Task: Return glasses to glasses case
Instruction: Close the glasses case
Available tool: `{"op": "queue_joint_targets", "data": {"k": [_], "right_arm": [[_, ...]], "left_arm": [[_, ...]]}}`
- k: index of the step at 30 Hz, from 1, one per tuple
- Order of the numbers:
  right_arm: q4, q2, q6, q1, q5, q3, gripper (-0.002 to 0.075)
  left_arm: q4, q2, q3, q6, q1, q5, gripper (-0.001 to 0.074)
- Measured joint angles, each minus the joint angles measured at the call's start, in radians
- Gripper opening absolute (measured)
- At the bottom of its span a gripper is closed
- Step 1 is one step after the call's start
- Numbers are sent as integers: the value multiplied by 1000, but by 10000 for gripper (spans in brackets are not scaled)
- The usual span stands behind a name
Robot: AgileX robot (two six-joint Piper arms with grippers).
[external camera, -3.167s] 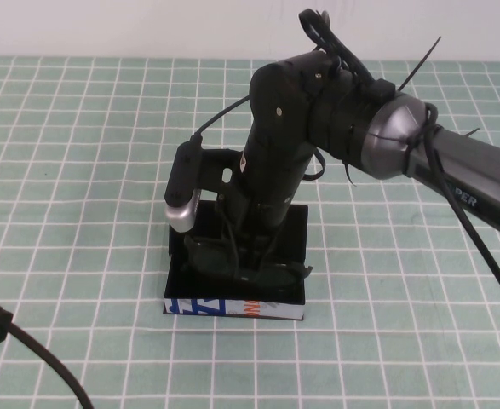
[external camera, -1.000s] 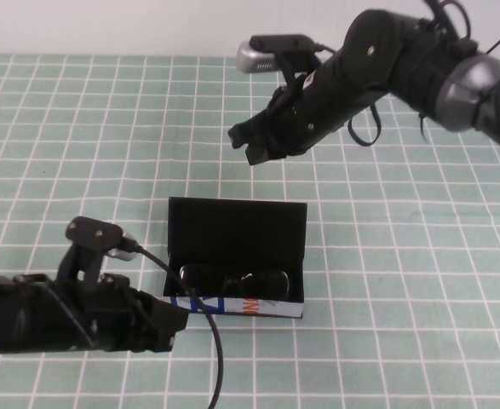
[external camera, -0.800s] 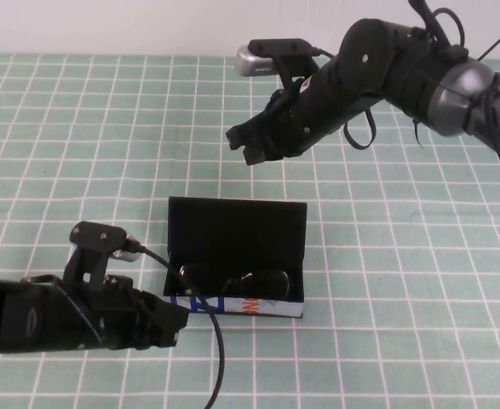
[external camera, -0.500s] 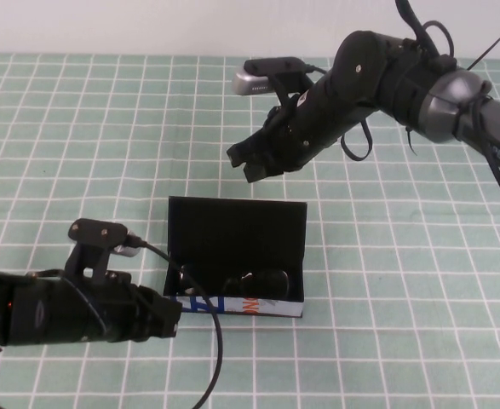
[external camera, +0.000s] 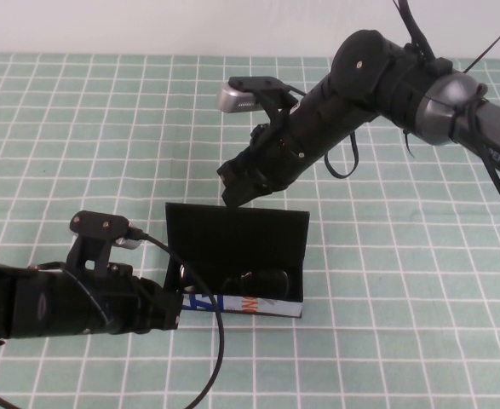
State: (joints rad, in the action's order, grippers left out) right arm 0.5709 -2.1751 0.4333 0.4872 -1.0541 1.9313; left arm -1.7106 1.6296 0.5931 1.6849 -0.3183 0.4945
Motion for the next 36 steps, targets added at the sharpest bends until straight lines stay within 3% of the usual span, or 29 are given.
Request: {"op": "queue_joint_targets", "data": {"k": [14,28,36], "right_arm": [[33,-2,81,0,-151,2,-11],[-22,-95,87,95,-161,4,-11],[-23,-101,83,104,-163,14,-12]], "left_arm": [[-2,0,0,0,0,-2,-2],[-2,0,0,0,0,-2,-2],[1,5,0,0,0,1,-2]]}}
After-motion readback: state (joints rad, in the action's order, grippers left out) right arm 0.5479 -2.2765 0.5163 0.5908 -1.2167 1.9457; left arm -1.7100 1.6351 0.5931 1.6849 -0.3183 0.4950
